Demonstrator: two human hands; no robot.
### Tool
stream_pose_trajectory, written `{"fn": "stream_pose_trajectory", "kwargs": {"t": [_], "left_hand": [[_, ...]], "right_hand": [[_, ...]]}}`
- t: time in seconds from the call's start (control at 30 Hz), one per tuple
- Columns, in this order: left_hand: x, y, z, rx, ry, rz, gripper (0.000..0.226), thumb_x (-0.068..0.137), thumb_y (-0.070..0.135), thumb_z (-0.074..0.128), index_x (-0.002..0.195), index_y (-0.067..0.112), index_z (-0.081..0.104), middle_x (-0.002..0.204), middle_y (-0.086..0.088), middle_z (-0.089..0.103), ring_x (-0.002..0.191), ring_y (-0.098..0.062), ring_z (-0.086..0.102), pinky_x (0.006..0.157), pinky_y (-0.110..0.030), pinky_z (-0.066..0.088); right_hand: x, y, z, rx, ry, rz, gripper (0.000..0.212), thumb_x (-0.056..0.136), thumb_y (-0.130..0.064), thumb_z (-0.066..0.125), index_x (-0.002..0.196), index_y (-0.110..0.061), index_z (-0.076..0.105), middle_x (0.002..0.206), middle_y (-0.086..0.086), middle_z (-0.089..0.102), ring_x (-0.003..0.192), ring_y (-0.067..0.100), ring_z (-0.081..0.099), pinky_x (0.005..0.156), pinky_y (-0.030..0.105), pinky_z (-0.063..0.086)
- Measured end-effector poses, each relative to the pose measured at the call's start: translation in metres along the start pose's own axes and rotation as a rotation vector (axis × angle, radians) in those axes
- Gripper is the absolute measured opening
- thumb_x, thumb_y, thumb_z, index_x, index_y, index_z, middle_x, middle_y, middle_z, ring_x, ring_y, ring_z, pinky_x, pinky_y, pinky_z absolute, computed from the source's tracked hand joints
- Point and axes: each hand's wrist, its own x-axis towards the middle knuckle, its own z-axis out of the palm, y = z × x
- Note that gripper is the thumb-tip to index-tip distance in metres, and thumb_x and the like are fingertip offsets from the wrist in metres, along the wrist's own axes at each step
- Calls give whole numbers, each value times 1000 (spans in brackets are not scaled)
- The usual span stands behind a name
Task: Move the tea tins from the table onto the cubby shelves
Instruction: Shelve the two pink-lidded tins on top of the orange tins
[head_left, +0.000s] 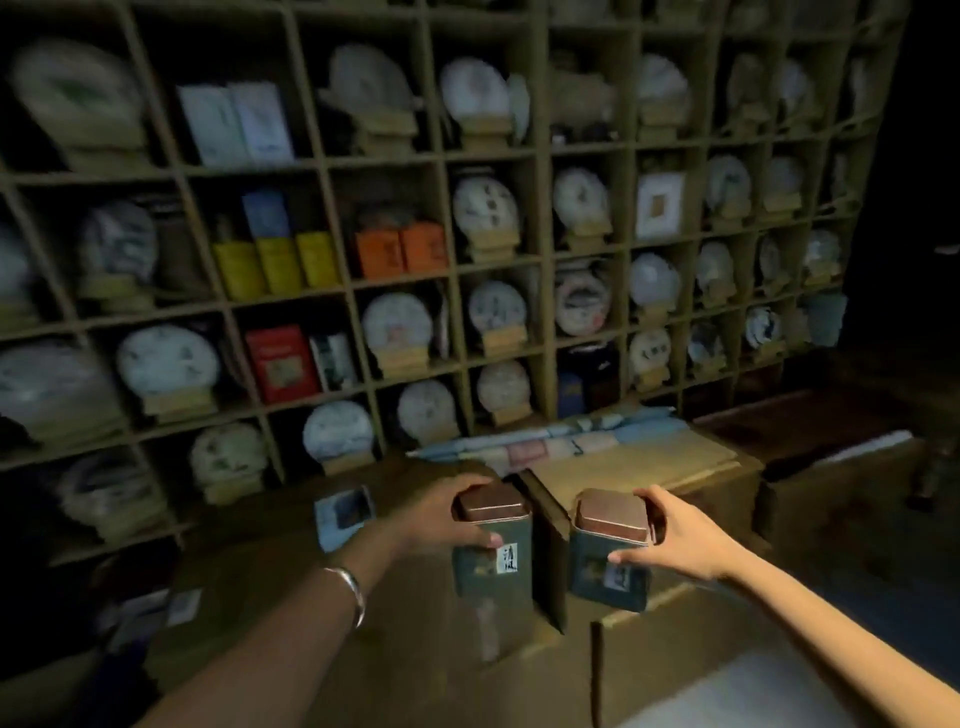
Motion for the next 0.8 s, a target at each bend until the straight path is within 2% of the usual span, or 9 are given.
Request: {"fn": "stream_pose_trajectory", "kwargs": {"t": [0.07,0.13,0.23,0.33,0.43,0.5,0.6,0.67,0.8], "left_hand": [[-13,-19,-44,-15,58,-9,76,65,41,87,131,33,48,122,14,59,107,4,59,91,-19,51],[-23,-31,-83,-25,115,-10,79,62,51,85,130,35,49,113,24,60,98,14,60,80,-9,49],[-32,-45,-137,-18,216,-17,90,50,70,80,128,38,50,113,22,63,101,7,62,86,-18,53],[-35,-55,-187,-4,287,-15,99,50,75,77,135,35,45,123,18,57,115,-7,58,95,-34,53],[-33,-54,-233,48,383,-21,103,48,84,69,138,43,40,124,27,45,122,-7,46,91,-21,47],[-23,-52,-261,27,434,-22,101,50,81,69,139,43,40,127,20,44,120,-8,45,87,-21,45],[5,-47,-300,-71,486,13,83,63,59,75,137,36,46,129,8,54,111,-9,57,88,-28,54],[31,-45,-329,-58,506,45,72,71,48,76,136,33,49,127,4,58,105,-4,60,86,-26,55],[95,-36,-388,45,551,94,71,71,51,76,135,31,52,127,7,58,110,-10,59,89,-29,54]], "right_hand": [[36,-43,12,18,11,-61,87,41,-77,75,113,-37,43,99,-19,58,90,-2,59,69,11,44],[70,-84,23,55,13,-106,86,45,-70,80,115,-38,41,99,-21,57,88,-6,56,67,11,43],[122,-137,34,115,-5,-162,87,46,-66,83,117,-33,46,103,-17,61,91,-2,61,69,16,49],[165,-180,38,191,-55,-236,86,47,-65,84,118,-34,47,108,-16,64,94,-2,64,69,15,53],[202,-215,38,241,-69,-305,68,53,-58,85,109,-44,47,104,-20,61,86,-11,63,60,8,50],[232,-232,36,264,-84,-308,64,59,-50,85,108,-41,47,103,-18,60,80,-7,64,55,8,48],[283,-246,28,299,-116,-317,61,59,-47,85,109,-31,54,105,-8,64,81,-1,68,57,11,51],[317,-253,19,316,-138,-315,54,60,-43,86,104,-34,55,105,-6,65,81,3,69,57,14,53],[391,-264,-10,320,-138,-358,60,54,-47,85,104,-39,54,107,-6,66,88,7,69,65,19,56]]}}
